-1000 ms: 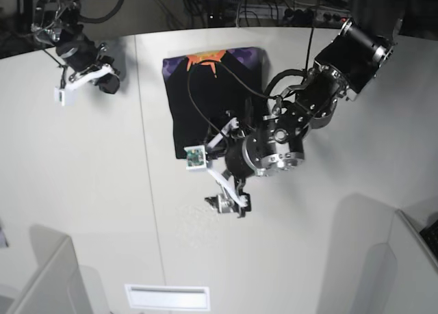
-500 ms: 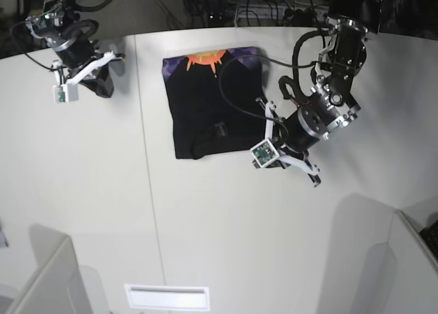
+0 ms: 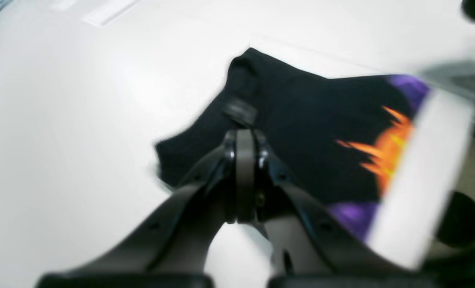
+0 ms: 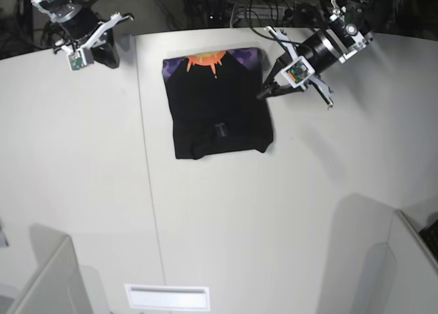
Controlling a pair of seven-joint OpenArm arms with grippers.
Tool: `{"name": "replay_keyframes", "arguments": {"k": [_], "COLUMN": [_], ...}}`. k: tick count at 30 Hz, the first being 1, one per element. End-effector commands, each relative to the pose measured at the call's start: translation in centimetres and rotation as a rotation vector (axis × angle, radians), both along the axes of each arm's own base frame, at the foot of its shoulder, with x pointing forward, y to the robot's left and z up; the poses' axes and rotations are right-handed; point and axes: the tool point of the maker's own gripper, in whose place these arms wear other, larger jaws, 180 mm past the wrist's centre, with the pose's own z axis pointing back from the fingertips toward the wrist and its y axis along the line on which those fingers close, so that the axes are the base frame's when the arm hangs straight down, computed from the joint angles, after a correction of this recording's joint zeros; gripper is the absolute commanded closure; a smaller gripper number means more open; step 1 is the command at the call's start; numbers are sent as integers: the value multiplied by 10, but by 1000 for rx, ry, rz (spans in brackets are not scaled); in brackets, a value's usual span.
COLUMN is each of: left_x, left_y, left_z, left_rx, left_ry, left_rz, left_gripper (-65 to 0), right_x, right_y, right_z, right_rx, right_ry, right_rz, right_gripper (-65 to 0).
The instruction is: Fold the T-shirt properly
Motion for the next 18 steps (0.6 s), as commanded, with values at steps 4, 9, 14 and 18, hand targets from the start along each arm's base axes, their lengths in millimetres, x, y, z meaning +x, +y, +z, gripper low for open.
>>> {"name": "replay_keyframes", "arguments": {"k": [4, 9, 14, 18], "left_x": [-33, -71, -101, -126], "left_y": [-2, 2, 1, 0], "left_z": [5, -11, -18, -24], "left_rx": [-80, -21, -37, -35], "left_ry": [25, 76, 155, 226], "left_rz": [-24, -20, -15, -23], "left_gripper": [0, 0, 0, 0], "right_x": [-14, -33, -57, -89], "right_y": [0, 1, 1, 1], "right_z": [9, 8, 1, -5], "right_rx": [22, 36, 34, 32], "right_ry": [-26, -5, 67, 156], "right_rz": [-1, -8, -9, -9], "right_gripper": [0, 0, 0, 0]}}
